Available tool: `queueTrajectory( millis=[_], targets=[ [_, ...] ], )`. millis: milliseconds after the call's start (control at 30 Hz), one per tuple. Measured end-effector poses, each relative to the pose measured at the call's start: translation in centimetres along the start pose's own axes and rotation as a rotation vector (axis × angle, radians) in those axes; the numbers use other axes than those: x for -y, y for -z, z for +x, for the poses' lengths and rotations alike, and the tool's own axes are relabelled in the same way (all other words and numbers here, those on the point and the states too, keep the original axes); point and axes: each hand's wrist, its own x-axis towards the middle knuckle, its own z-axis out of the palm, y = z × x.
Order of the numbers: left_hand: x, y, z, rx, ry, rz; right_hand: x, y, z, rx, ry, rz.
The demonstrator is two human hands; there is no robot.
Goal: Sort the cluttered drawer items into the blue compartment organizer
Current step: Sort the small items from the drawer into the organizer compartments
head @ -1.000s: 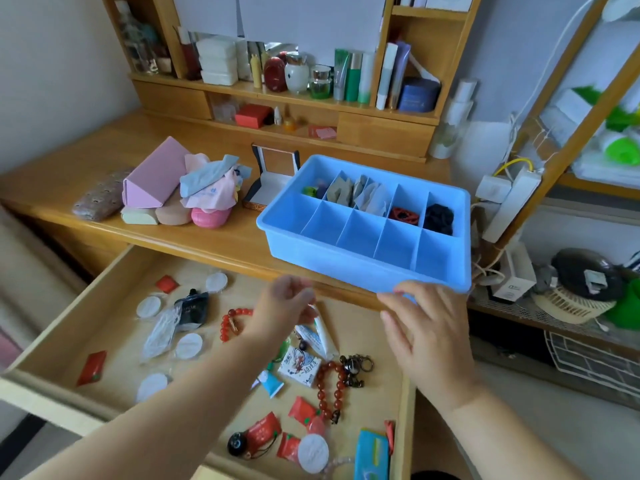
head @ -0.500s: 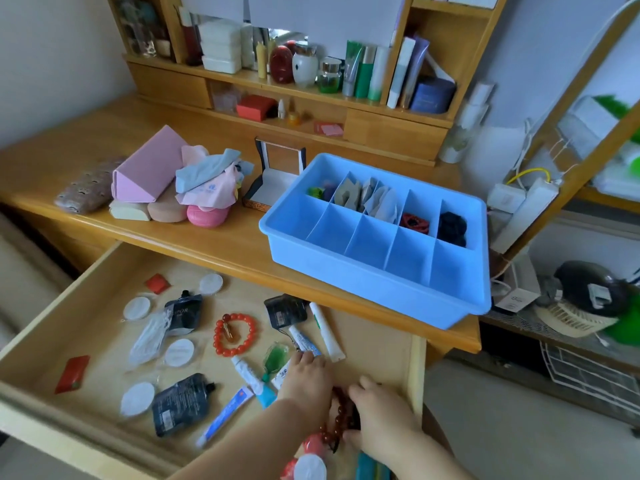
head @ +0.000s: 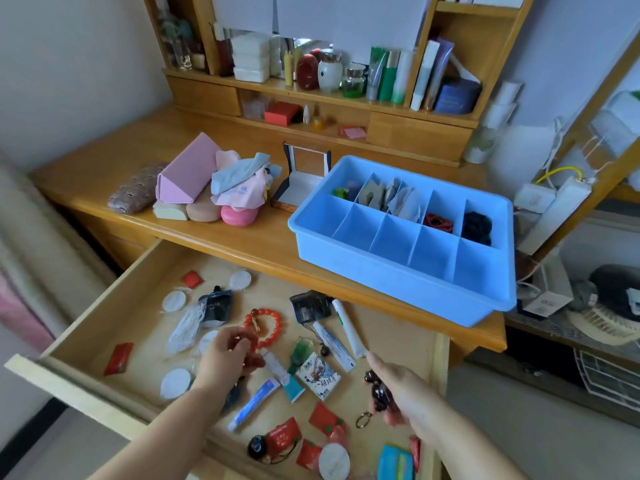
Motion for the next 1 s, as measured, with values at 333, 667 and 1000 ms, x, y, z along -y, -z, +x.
queueTrajectory(
  millis=[333, 667, 1000],
  targets=[
    [-0.2, -3.7, -1.6, -0.072, -0.686, 0.393, 11.0, 7.8, -9.2, -0.323, 0.826, -0.091],
    [0.8, -2.2, -0.4, -0.096, -0.545, 0.402, 12.9, 12.3, -2.6, -0.824, 0.465, -0.977],
    [-0.3, -0.4, -2.4, 0.287, -0.387, 0.855, 15.9, 11.3, -3.1, -0.61, 0.153, -1.395]
  ],
)
